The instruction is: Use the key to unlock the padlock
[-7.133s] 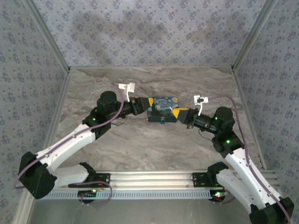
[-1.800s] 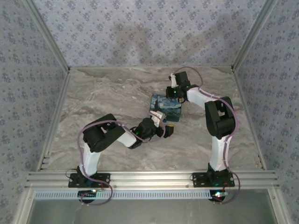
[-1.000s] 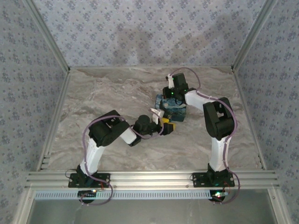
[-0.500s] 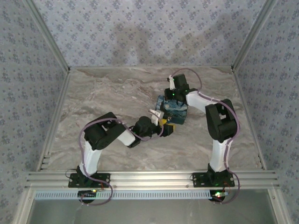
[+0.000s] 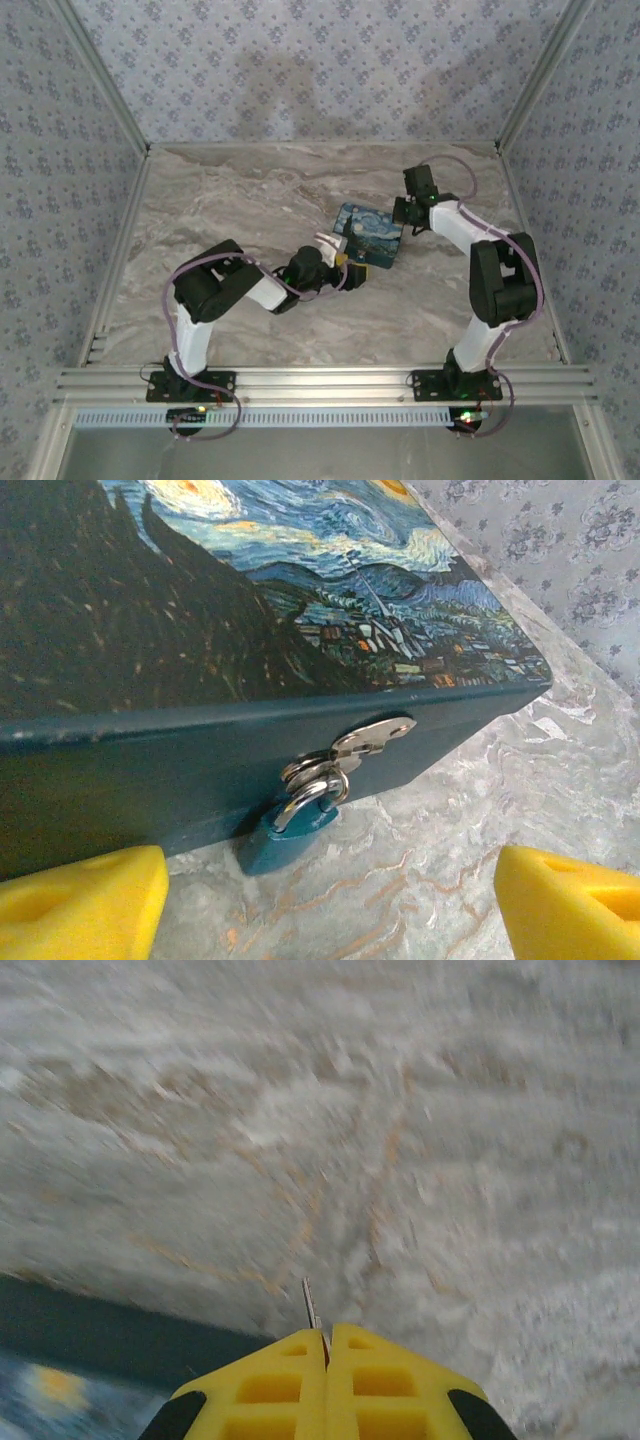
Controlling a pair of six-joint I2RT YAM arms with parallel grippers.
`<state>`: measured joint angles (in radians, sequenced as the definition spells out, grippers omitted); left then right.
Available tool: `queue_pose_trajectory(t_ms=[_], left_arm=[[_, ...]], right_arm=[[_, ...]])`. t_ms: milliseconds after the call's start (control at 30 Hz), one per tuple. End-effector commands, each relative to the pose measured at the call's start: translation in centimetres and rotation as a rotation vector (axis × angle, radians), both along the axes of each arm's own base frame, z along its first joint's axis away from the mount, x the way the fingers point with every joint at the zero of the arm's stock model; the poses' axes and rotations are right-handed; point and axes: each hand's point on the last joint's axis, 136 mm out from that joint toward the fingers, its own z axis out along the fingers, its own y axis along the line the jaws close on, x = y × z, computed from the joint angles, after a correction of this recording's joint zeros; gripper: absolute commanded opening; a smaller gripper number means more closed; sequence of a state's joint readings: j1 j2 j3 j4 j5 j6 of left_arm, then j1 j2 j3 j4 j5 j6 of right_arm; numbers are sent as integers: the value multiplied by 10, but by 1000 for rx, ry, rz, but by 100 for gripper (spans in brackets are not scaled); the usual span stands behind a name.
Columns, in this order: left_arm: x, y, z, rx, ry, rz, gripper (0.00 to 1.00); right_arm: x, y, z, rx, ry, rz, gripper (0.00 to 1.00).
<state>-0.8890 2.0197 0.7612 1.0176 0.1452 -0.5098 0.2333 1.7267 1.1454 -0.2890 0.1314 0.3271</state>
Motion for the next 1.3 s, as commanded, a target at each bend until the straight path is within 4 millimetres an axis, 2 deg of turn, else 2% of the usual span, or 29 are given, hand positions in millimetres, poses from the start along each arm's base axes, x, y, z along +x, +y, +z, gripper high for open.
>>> queue_pose_trajectory(t_ms=[0,200,367,600,800,933,1133,1200,1267], left_arm=[[5,-12,-3,6,-3,-40,85],[0,-29,-1,-7,20,-128,84],[-8,-40,3,-51,59,-216,76],[-6,-36,5,-102,81,-212,78],[5,-19,-1,-29,62,-98,81],[8,-24,-7,-11,86,-100,81],[3,-41,-1,-59,87,-153,80],[1,-41,3,-86,83,-166,78],[-2,-40,10,-134,88,-191,71]], right_arm=[[-25,-4,-28,-10,87,-30,0],[-19,20,-32,28,94,42,0],[-15,28,-34,52,104,64,0],[-15,35,-35,85,108,87,0],[-14,38,-33,91,105,93,0],[-13,40,-33,99,103,100,0],[-13,46,-32,98,104,112,0],[-13,46,-32,96,104,115,0],[-14,44,-32,91,105,117,0]])
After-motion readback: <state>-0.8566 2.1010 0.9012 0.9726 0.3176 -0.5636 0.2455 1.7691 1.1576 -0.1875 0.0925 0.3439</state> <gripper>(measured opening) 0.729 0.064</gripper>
